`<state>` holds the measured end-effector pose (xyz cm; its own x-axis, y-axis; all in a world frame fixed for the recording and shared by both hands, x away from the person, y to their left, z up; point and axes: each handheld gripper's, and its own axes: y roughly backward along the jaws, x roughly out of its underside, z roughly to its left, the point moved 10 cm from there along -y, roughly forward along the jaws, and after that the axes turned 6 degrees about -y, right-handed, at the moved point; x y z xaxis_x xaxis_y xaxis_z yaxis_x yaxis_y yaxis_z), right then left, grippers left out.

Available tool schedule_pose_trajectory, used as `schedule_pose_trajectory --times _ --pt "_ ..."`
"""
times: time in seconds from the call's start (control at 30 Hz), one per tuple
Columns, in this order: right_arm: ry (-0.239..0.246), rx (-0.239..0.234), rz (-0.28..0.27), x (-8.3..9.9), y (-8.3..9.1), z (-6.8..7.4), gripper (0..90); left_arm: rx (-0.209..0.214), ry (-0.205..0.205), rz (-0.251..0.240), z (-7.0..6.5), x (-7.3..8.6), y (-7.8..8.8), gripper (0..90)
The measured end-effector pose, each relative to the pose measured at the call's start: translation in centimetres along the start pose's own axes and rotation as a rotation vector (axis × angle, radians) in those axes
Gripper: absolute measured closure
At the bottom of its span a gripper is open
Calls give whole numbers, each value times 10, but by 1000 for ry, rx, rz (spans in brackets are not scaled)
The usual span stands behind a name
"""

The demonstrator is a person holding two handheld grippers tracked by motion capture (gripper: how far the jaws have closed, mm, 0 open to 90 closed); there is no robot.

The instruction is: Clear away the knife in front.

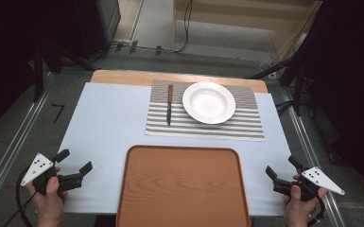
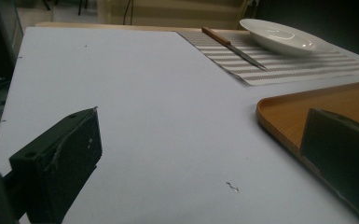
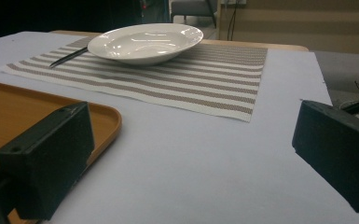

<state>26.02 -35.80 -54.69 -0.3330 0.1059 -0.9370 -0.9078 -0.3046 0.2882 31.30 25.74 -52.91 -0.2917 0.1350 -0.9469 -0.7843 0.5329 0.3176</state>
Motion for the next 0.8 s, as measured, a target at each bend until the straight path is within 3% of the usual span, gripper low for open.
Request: schedule_pose_trajectory --times 0.57,0.8 --pt "23 6 13 1 -1 2 0 -20 -6 0 2 -13 1 0" --pt "25 6 17 2 -1 3 0 -26 -5 -11 -2 -30 -3 0"
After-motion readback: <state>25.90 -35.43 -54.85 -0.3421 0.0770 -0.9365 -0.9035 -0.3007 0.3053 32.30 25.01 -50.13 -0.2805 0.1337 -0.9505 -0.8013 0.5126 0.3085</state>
